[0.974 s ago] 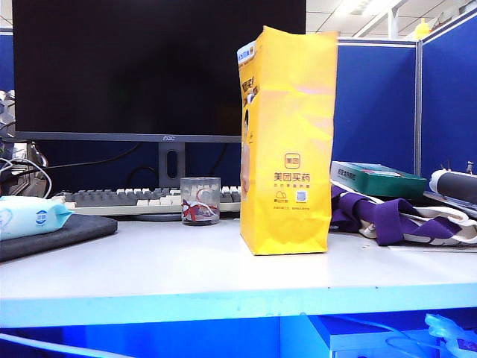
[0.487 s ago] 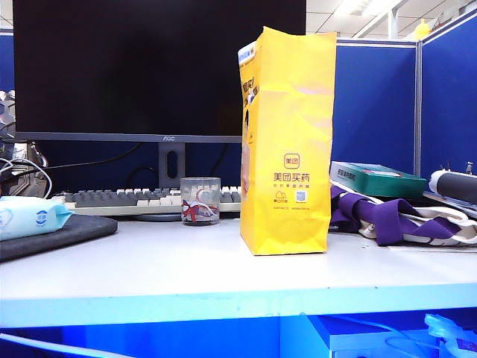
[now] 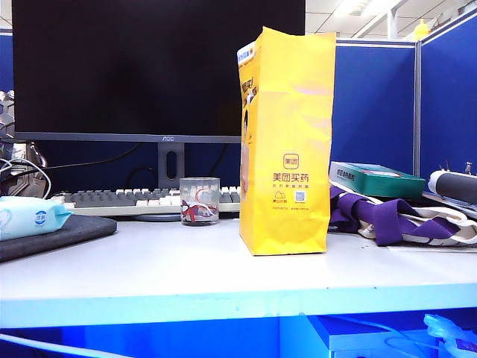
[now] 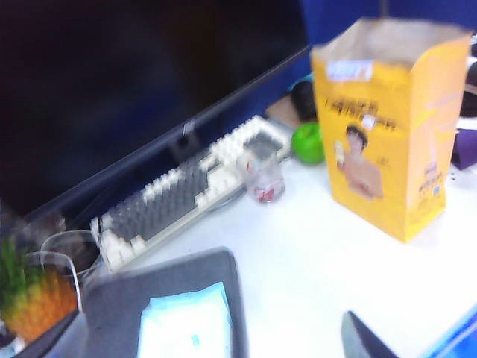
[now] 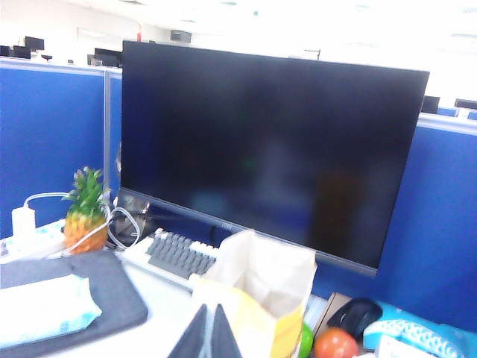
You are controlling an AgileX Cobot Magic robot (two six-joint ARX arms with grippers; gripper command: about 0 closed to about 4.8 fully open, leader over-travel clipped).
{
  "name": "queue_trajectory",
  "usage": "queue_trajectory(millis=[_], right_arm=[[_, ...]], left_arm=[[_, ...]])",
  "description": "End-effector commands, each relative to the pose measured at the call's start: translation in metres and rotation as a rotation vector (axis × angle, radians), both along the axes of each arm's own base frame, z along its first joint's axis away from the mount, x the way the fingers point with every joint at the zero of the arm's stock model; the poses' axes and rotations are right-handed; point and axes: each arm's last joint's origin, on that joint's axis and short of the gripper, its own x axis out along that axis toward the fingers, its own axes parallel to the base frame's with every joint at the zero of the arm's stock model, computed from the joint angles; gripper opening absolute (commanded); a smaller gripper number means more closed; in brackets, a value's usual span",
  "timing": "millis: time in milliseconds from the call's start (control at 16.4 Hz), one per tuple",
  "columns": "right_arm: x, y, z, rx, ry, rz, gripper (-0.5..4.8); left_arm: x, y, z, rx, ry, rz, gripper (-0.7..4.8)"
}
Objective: Pick up the transparent tape and throw it into the yellow paper bag.
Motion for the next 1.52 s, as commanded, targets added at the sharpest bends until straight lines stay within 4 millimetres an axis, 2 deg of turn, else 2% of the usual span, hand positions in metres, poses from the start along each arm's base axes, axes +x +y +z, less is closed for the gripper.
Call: queue_trajectory(millis=[61,304,548,791,1157,1279,1522], right_arm=[[-0.008,-0.002,-0.019,0.015,-0.003,0.051,-0.04],[0.002,0.003,-0.059,0.098,0.207,0.100,-0.04],[0.008,0.005,-0.071,0.086,0.247,0.087,-0.04],[0.008,0.005,-0.081,0.066,0.327,0.079,0.00],[0.009,0.005,-0.086,0.063,0.336,0.081,0.00],[0.008,0.005,-0.096,0.058,0.349,0.084,0.00],[0.000,0.002,-0.118,0.064,0.331,0.084,0.00]], left_arm=[[-0.004,0.003,-0.022,-0.114,0.031,0.037,4.79],[0.003,-0.002,-0.050,-0.088,0.168,0.032,4.79],[0.003,-0.002,-0.051,-0.166,0.216,0.044,4.79],[0.002,-0.003,-0.051,-0.173,0.220,0.038,4.79],[0.001,-0.001,-0.052,-0.181,0.206,0.038,4.79],[-0.008,0.003,-0.064,-0.220,0.144,0.021,4.79],[-0.018,0.011,-0.113,-0.232,0.122,0.100,4.79]])
